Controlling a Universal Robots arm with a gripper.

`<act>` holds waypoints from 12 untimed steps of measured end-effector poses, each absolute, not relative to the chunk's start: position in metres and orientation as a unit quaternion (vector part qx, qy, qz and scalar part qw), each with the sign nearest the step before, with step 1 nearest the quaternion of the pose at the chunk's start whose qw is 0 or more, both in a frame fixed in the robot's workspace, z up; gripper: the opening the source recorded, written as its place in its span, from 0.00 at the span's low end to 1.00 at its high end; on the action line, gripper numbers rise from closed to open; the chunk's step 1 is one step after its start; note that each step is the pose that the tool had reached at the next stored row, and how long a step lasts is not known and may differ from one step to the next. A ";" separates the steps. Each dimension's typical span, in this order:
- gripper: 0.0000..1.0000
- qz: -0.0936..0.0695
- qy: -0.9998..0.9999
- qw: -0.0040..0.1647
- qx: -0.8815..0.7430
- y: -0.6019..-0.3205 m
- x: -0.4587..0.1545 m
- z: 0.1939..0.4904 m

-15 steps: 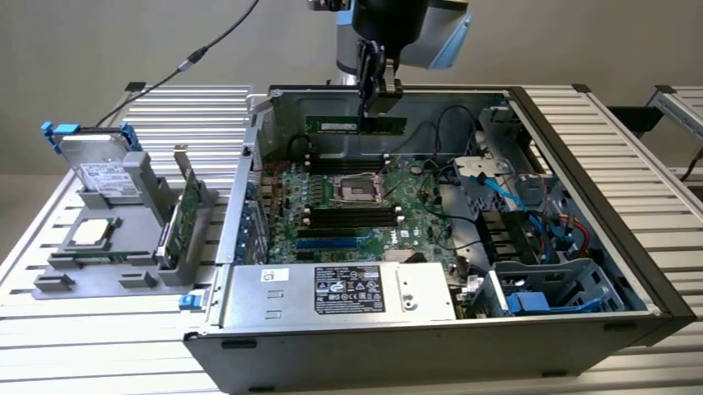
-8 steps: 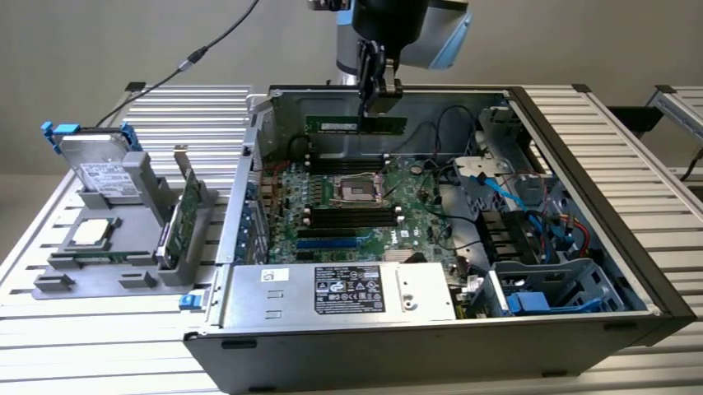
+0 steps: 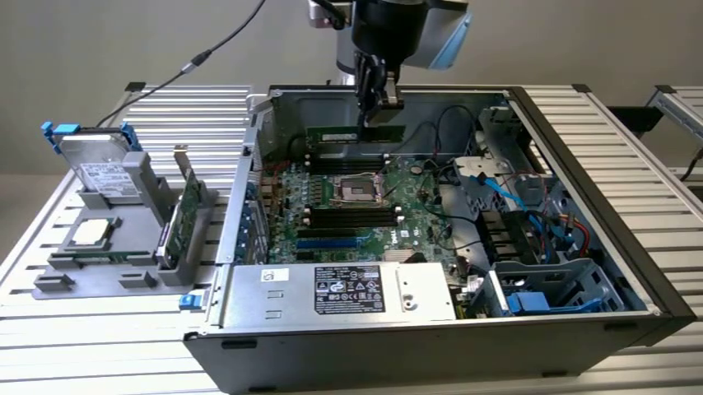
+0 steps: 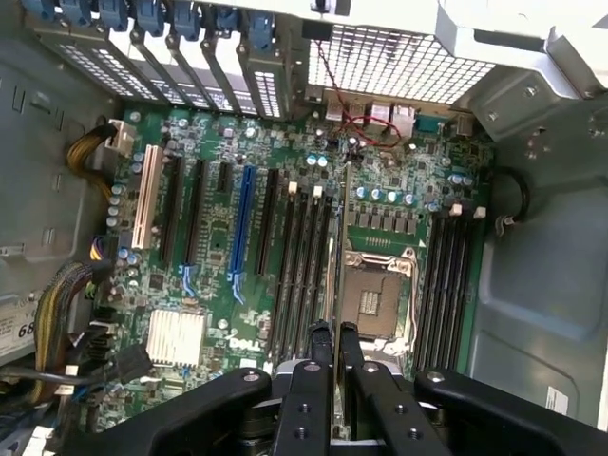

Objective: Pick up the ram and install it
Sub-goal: 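Insert the ram into the slot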

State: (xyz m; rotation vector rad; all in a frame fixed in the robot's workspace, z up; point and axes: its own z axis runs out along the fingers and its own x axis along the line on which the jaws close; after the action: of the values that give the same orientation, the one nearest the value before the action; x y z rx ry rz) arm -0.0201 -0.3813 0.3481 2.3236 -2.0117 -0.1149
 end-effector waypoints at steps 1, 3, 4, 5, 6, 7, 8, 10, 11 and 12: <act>0.14 -0.037 -0.648 0.033 0.760 -0.381 -0.020 0.346; 0.14 -0.037 -0.644 0.033 0.763 -0.382 -0.020 0.343; 0.14 -0.037 -0.644 0.033 0.763 -0.382 -0.020 0.341; 0.14 -0.037 -0.645 0.033 0.763 -0.382 -0.020 0.339; 0.14 -0.037 -0.646 0.033 0.762 -0.382 -0.020 0.337; 0.14 -0.037 -0.648 0.033 0.760 -0.382 -0.020 0.335; 0.14 -0.037 -0.652 0.033 0.757 -0.382 -0.020 0.334; 0.14 -0.038 -0.665 0.032 0.745 -0.382 -0.020 0.330; 0.14 -0.038 -0.672 0.032 0.739 -0.382 -0.020 0.328; 0.14 -0.038 -0.678 0.032 0.733 -0.382 -0.020 0.326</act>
State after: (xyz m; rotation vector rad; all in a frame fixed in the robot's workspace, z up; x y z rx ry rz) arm -0.0201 -0.3820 0.3262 2.2579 -2.0887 -0.1182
